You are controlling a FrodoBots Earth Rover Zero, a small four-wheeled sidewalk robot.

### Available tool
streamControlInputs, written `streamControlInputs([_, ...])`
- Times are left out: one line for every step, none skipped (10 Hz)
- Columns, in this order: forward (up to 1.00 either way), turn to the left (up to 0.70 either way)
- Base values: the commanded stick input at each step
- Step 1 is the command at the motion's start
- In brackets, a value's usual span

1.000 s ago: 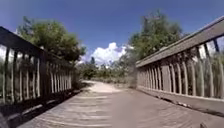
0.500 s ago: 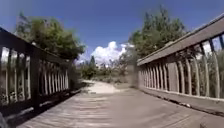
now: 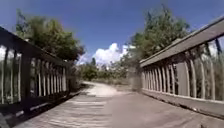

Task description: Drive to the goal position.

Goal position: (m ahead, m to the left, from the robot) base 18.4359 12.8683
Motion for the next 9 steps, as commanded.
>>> streamControlInputs([0.44, 0.02])
streamControlInputs([0.44, 0.02])
streamControlInputs([0.44, 0.02])
streamControlInputs([0.44, 0.02])
streamControlInputs([0.44, 0.03])
streamControlInputs([0.44, 0.17])
streamControlInputs([0.44, 0.27])
streamControlInputs([0.44, 0.27])
streamControlInputs([0.44, 0.15])
